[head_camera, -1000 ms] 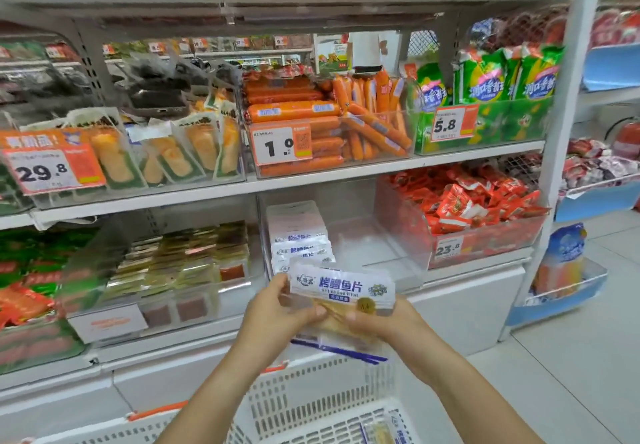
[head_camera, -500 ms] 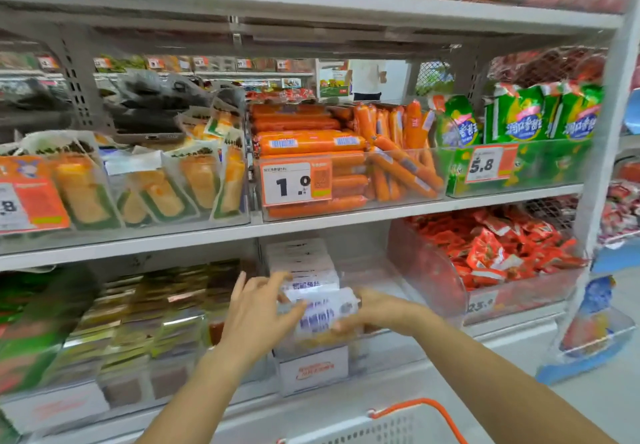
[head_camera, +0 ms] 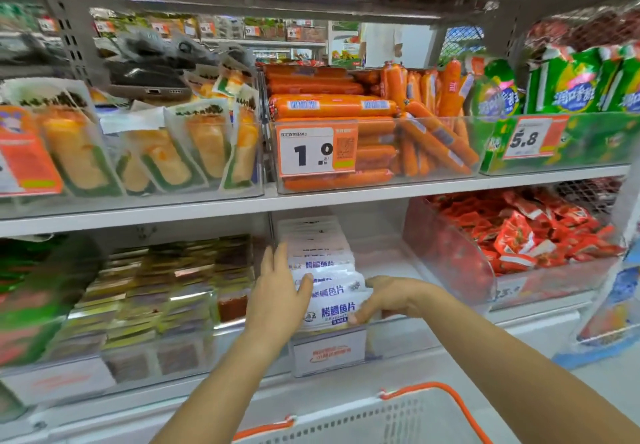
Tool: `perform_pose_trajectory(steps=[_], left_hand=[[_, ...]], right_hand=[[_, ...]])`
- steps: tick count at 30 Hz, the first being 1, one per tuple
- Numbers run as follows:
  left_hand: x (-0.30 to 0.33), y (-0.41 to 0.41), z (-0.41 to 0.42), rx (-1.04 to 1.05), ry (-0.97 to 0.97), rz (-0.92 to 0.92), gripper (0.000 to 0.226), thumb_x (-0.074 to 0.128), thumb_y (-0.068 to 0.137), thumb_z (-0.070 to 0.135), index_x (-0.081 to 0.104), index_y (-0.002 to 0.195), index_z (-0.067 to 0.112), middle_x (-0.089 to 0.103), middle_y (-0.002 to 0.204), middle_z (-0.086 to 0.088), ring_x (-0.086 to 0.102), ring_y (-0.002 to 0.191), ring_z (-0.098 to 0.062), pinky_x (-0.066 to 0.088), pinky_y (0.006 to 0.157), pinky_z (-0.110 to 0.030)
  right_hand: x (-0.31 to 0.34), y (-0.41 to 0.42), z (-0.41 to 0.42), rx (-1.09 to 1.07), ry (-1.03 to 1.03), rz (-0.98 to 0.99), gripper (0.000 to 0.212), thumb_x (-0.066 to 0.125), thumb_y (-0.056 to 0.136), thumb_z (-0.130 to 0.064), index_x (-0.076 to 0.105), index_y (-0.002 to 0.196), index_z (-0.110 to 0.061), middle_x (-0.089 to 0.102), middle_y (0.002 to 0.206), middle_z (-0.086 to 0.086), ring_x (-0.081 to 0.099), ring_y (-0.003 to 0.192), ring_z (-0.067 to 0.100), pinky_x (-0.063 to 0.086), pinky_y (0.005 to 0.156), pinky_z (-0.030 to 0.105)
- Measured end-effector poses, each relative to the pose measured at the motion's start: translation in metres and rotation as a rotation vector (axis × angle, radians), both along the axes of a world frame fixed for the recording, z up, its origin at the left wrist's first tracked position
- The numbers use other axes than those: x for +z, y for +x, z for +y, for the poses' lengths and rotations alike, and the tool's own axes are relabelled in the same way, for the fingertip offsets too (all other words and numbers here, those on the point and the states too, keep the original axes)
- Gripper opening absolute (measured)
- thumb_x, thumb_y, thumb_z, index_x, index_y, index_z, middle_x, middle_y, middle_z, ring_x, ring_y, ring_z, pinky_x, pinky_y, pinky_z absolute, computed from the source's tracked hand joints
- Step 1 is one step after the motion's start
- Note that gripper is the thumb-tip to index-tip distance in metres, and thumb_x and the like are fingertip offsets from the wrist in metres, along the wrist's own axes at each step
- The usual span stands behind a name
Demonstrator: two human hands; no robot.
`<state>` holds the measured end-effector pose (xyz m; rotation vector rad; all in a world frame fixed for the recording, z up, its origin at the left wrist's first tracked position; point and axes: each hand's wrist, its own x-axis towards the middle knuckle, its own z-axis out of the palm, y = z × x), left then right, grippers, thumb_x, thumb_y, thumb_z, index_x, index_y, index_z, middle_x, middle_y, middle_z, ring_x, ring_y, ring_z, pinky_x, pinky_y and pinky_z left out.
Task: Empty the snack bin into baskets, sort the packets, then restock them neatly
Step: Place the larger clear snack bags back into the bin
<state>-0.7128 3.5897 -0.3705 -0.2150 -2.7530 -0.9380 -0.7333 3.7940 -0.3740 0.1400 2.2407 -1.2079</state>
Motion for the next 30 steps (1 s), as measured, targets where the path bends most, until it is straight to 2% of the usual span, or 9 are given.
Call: perform_pose_trajectory(steps=[4, 8, 11, 14, 18, 23, 26, 28, 30], left_hand=[[-0.007, 0.001, 0.006, 0.093, 0.051, 0.003, 0.053, 0.046, 0.096, 0.030, 0.029, 0.146, 0.023, 0.019, 0.157, -0.007, 0.036, 0.136, -0.029, 0.043, 0.099, -0.041], [-0.008, 0.001, 0.007, 0.128, 0.014, 0.023, 0.048, 0.046, 0.095, 0.025, 0.036, 0.142, 0.024, 0.020, 0.156, -0.008, 0.039, 0.133, -0.029, 0.047, 0.093, -0.041], [-0.011, -0.001, 0.007, 0.135, 0.017, 0.053, 0.044, 0.048, 0.094, 0.023, 0.043, 0.138, 0.024, 0.025, 0.154, -0.008, 0.042, 0.131, -0.028, 0.048, 0.090, -0.041], [-0.012, -0.002, 0.008, 0.134, 0.029, 0.063, 0.043, 0.050, 0.092, 0.022, 0.046, 0.135, 0.024, 0.029, 0.152, -0.007, 0.044, 0.128, -0.028, 0.049, 0.089, -0.043], [-0.014, -0.002, 0.008, 0.142, 0.024, 0.064, 0.042, 0.050, 0.092, 0.022, 0.046, 0.134, 0.024, 0.028, 0.153, -0.007, 0.044, 0.129, -0.028, 0.050, 0.089, -0.044], [-0.013, -0.001, 0.009, 0.146, 0.034, 0.063, 0.041, 0.046, 0.095, 0.024, 0.045, 0.136, 0.024, 0.026, 0.153, -0.007, 0.043, 0.130, -0.028, 0.049, 0.092, -0.044], [-0.014, -0.003, 0.008, 0.136, 0.017, 0.060, 0.039, 0.045, 0.096, 0.027, 0.045, 0.135, 0.023, 0.027, 0.153, -0.007, 0.043, 0.129, -0.028, 0.048, 0.092, -0.044], [-0.014, -0.004, 0.005, 0.112, 0.031, 0.042, 0.041, 0.045, 0.097, 0.029, 0.044, 0.137, 0.022, 0.025, 0.154, -0.008, 0.038, 0.134, -0.029, 0.044, 0.099, -0.044], [-0.012, 0.000, 0.002, 0.063, 0.092, 0.074, 0.044, 0.046, 0.097, 0.029, 0.042, 0.139, 0.018, 0.022, 0.156, -0.009, 0.025, 0.141, -0.027, 0.030, 0.110, -0.040]], right_hand=[[-0.004, 0.000, -0.001, -0.040, 0.052, 0.078, 0.036, 0.082, 0.073, -0.013, 0.056, 0.098, -0.018, 0.064, 0.093, -0.005, 0.057, 0.088, 0.009, 0.043, 0.071, 0.020], [-0.012, -0.003, -0.011, -0.084, 0.165, 0.330, 0.051, 0.087, 0.064, -0.009, 0.057, 0.105, -0.014, 0.065, 0.084, -0.002, 0.061, 0.078, 0.013, 0.049, 0.074, 0.026], [-0.012, -0.001, -0.017, -0.094, 0.334, 0.523, 0.063, 0.087, 0.064, -0.018, 0.052, 0.117, -0.013, 0.063, 0.106, 0.003, 0.062, 0.094, 0.021, 0.050, 0.082, 0.031], [-0.012, 0.003, -0.020, -0.083, 0.414, 0.651, 0.067, 0.084, 0.067, -0.024, 0.049, 0.122, -0.013, 0.055, 0.114, 0.005, 0.058, 0.100, 0.022, 0.048, 0.083, 0.030], [-0.018, 0.002, -0.013, -0.050, 0.406, 0.468, 0.074, 0.085, 0.063, -0.039, 0.044, 0.122, -0.019, 0.059, 0.114, -0.002, 0.057, 0.103, 0.017, 0.047, 0.084, 0.028], [-0.019, 0.002, -0.004, -0.004, 0.089, 0.283, 0.076, 0.090, 0.058, -0.029, 0.048, 0.121, -0.027, 0.068, 0.108, -0.006, 0.064, 0.100, 0.010, 0.054, 0.091, 0.039], [-0.012, 0.011, -0.009, -0.026, 0.082, 0.322, 0.053, 0.084, 0.069, -0.033, 0.053, 0.112, -0.030, 0.067, 0.106, -0.010, 0.063, 0.100, 0.010, 0.051, 0.092, 0.030], [-0.007, 0.022, -0.012, -0.115, 0.233, 0.477, 0.058, 0.075, 0.077, -0.044, 0.050, 0.126, -0.027, 0.063, 0.119, -0.007, 0.059, 0.112, 0.015, 0.047, 0.095, 0.031], [-0.005, 0.044, -0.014, -0.238, 0.292, 0.696, 0.050, 0.066, 0.085, -0.040, 0.052, 0.129, -0.023, 0.060, 0.124, -0.006, 0.056, 0.116, 0.015, 0.044, 0.094, 0.030]])
